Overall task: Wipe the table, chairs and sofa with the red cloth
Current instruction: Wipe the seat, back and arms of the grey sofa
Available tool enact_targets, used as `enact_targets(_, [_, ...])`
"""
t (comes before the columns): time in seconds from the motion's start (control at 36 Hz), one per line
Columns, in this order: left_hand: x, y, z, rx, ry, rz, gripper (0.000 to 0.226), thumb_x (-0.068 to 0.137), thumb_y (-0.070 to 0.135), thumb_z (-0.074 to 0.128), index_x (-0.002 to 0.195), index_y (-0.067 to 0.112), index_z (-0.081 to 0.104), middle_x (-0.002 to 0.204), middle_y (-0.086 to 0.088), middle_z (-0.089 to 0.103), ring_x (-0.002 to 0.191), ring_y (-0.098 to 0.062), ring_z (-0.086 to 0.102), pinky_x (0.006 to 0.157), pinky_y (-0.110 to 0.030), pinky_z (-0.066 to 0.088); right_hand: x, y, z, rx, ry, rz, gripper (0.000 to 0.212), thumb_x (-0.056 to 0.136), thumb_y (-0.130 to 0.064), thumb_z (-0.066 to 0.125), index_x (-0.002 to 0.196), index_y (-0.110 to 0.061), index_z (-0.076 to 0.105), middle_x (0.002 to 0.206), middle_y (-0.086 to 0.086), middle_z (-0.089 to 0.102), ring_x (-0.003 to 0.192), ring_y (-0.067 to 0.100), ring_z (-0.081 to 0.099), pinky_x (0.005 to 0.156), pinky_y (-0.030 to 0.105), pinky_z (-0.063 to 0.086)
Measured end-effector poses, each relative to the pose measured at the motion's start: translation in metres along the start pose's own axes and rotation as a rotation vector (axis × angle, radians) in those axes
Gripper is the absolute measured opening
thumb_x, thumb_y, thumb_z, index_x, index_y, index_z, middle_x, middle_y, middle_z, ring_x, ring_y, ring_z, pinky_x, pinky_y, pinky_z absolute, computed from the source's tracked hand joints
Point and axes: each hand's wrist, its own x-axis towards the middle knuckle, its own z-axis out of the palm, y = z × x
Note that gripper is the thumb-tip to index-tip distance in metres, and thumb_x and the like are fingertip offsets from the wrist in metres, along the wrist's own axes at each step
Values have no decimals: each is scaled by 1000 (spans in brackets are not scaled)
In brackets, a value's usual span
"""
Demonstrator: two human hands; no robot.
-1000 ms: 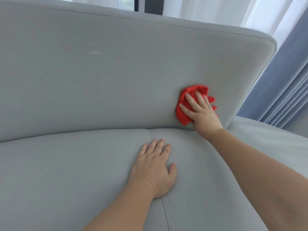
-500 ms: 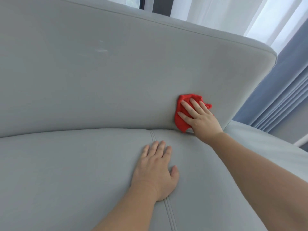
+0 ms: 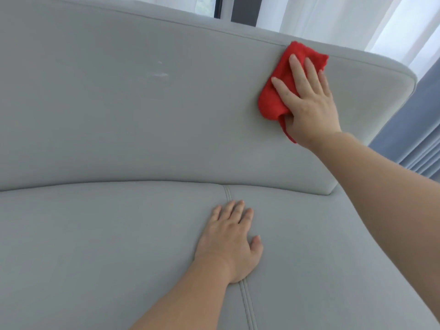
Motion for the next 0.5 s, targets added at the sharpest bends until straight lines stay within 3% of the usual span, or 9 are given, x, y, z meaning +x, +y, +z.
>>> enact_targets(0.08, [-1,1,-1,21,1,0,78,80,52,8,151,22,14,160,1,6,146,-15,1,118,-37,-2,13,-5,-5,134,21,125,62,82,-23,47,145,-20,42,158,16,21,142,46,18,115,59,15])
enact_targets(0.22, [-1,1,-4,22,-20,-14,80,78,55,6,151,23,17,160,1,9,145,-14,2,118,-36,-1,10,-10,5,222,20,151,65,84,-15,56,146,-20,40,158,15,20,143,46,15,115,59,10])
enact_targets(0.36, [-8,2,-30,-56,-109,-33,62,97,47,30,151,19,18,160,-2,4,146,-14,0,116,-29,-5,13,-12,-5,228,-69,174,69,86,-12,61,149,-22,35,160,11,13,145,42,9,116,56,6])
enact_targets(0.5, [-38,-36,-59,94,-87,-15,59,98,46,30,151,21,18,160,-1,6,146,-14,2,116,-29,-6,15,-14,-13,233,-128,184,69,88,-10,59,150,-21,31,161,11,9,146,41,5,117,55,5])
